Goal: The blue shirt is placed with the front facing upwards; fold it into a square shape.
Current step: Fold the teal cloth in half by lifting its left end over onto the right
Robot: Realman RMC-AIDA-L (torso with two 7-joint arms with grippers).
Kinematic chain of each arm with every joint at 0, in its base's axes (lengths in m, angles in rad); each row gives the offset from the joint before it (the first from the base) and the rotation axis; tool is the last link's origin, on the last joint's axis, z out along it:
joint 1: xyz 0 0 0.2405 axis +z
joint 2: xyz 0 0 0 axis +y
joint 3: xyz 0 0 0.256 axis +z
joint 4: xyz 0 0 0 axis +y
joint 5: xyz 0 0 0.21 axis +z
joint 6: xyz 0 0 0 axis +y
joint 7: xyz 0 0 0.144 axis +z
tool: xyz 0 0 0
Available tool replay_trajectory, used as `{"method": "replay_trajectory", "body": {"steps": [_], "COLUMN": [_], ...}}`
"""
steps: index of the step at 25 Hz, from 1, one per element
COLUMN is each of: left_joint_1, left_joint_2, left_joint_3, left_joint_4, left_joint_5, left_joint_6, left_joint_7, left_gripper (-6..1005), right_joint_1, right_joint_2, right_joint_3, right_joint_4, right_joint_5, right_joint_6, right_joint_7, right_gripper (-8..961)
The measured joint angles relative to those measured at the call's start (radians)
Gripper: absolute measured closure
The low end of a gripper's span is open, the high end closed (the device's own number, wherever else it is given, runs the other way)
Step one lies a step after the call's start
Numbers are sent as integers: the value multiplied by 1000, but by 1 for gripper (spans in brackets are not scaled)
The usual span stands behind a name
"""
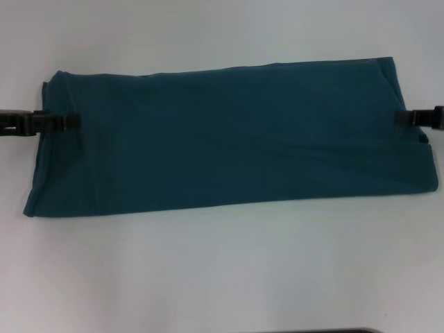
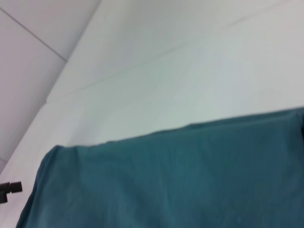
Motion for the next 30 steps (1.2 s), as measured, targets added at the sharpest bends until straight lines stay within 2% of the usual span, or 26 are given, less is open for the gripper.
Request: {"method": "replay_trajectory", "body": {"steps": [6, 10, 14, 22, 30], "left_joint_1": [-29, -44, -48, -45, -34], "left_joint_2": [-21, -35, -39, -49, -38], "left_joint_3": [1, 21, 65, 77, 79], "left_joint_4": [12, 35, 79, 97, 96], "left_joint_5": [-1, 3, 2, 6, 7], "left_joint_6": [-27, -91, -174, -268, -290], "left_joint_7": [2, -1, -6, -7, -8], "left_gripper": [139, 140, 142, 146, 144], "right_joint_1": [4, 7, 11, 13, 10], "right_joint_2": [6, 10, 11, 13, 20], "right_joint_3": [10, 10, 10, 12, 13], "right_joint_4": [3, 1, -2, -4, -6], "right_joint_5": [3, 3, 3, 4, 4], "right_joint_6": [-14, -19, -21, -22, -22], "right_joint_7": [-9, -10, -10, -7, -7], "right_gripper": [950, 950, 950, 950, 949]}}
